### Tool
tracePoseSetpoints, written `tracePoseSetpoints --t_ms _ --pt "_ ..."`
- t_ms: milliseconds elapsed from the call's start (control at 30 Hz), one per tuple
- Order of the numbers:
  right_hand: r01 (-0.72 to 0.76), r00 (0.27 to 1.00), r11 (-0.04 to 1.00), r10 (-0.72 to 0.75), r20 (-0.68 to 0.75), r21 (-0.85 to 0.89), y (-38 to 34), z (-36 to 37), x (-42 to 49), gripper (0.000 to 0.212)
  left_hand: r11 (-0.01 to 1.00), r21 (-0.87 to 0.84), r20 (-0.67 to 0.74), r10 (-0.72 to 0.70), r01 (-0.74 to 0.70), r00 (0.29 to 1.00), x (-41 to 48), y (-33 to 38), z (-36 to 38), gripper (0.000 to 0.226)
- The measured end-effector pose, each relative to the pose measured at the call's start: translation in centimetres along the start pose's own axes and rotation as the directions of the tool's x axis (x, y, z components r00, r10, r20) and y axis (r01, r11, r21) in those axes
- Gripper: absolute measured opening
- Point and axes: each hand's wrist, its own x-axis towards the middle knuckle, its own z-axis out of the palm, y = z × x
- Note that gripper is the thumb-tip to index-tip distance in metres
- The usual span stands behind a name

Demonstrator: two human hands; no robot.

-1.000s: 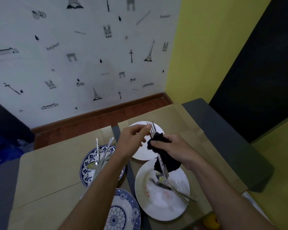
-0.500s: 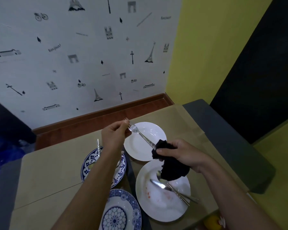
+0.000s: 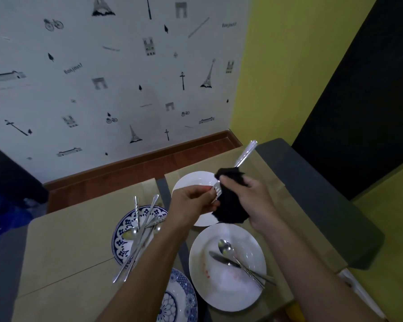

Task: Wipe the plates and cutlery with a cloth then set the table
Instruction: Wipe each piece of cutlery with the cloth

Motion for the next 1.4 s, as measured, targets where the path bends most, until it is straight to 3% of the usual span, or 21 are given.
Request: tracePoseSetpoints --t_ms 133,300,433,733,800,933,1133,1400 --pt "-0.021 0.997 0.999 0.024 0.070 -0.044 0.3 0.6 -0.1 0.013 0.998 0.056 0.023 0.002 -0.003 1.000 0.3 -0.2 0.0 0.007" --pt "0.078 0.997 0.985 -0.077 0.009 -0.152 0.7 0.9 0.0 0.017 0.993 0.118 0.055 -0.003 -0.004 0.998 0.2 0.1 -0.2 0.015" --pt "0.088 0.996 0.990 -0.088 0.003 -0.113 0.6 1.0 -0.2 0.008 0.984 0.176 0.082 0.009 -0.023 0.997 0.4 -0.1 -0.8 0.011" --pt "0.108 0.974 0.994 -0.104 -0.200 0.012 -0.2 0.1 0.7 0.013 0.961 0.278 0.141 -0.031 -0.009 0.990 0.6 -0.4 -1.5 0.012" --pt "0.072 0.982 0.997 -0.074 -0.171 -0.013 0.2 0.0 0.5 0.012 0.952 0.303 0.126 -0.004 -0.035 0.992 0.8 -0.7 -1.2 0.008" --pt "0.018 1.000 0.994 -0.016 0.015 -0.109 0.6 0.3 -0.4 0.007 0.948 0.314 0.135 0.000 -0.043 0.991 0.8 -1.6 -0.9 0.011" --pt "0.045 0.993 0.999 -0.042 -0.111 0.017 0.3 -0.3 -0.3 0.010 0.942 0.335 0.159 -0.075 0.018 0.984 0.5 -1.9 -1.7 0.010" --pt "0.015 0.999 0.997 -0.011 0.051 -0.073 0.9 0.6 -0.5 0.013 0.924 0.373 0.191 0.014 -0.085 0.981 0.4 -2.8 -1.8 0.012"
